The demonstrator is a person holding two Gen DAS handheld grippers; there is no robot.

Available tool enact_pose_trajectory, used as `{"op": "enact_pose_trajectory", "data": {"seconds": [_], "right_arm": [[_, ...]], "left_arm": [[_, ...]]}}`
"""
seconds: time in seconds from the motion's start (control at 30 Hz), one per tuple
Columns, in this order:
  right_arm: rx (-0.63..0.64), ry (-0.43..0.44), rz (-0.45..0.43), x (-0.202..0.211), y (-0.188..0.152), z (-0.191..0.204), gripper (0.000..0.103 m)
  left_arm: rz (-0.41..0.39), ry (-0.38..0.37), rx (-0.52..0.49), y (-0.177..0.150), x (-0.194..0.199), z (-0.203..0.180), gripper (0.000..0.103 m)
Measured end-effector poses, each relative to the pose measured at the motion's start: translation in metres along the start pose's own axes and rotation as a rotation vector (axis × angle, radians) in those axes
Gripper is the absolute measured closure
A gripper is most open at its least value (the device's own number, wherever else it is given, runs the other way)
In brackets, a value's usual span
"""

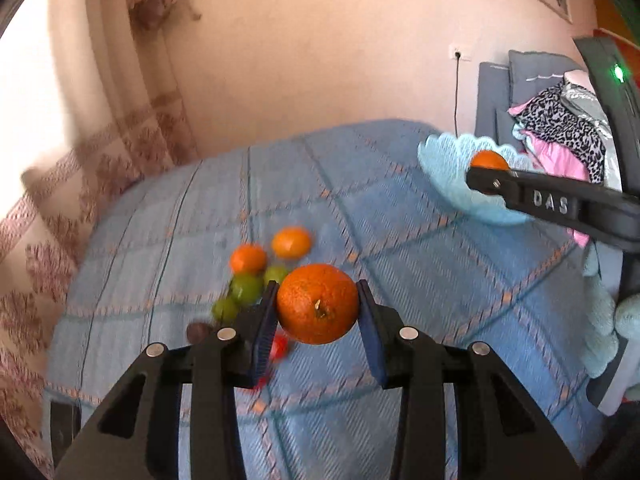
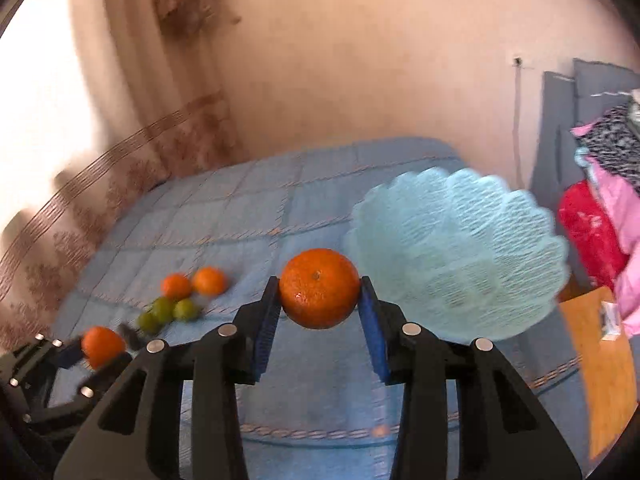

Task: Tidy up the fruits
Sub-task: 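Carry both oranges over the blue basket and open both tools to drop them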

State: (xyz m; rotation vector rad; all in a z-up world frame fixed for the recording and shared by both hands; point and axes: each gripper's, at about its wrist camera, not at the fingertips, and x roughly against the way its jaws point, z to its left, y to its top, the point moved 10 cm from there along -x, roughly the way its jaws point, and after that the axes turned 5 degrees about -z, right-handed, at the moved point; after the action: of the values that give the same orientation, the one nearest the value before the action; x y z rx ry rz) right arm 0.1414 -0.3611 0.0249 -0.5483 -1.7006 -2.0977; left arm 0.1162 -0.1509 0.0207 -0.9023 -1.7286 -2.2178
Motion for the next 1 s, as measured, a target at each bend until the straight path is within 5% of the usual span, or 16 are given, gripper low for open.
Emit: {"op": "enact_pose_trajectory", "data": {"seconds": [0.2,0.33,0.63,1.0], "right_arm": [[-0.044,-0.148,-0.012,-0.008,0.012,-0.070,0.063],[-0.107,-0.173,0.009,-0.018,0.005,-0.104,0.063],[-0.100,-0.274,-0.003,-0.030,-0.002,-0.131,0.063],[-0.072,-0.336,-0.042,-0.027,0.001,-0.141,0.062]], "left_arm": [[-0.046,-0.039,-0.029,0.044,-0.024,-0.038,0.064],[-0.060,-0.073,-0.049,0.065,-0.047,-0.071,0.064],[-0.066,-0.149,-0.086,0.096,-0.102,-0.128,0.064],[-0.043,-0.196,-0.096,0.107,-0.144,-0.150,0.064]]}}
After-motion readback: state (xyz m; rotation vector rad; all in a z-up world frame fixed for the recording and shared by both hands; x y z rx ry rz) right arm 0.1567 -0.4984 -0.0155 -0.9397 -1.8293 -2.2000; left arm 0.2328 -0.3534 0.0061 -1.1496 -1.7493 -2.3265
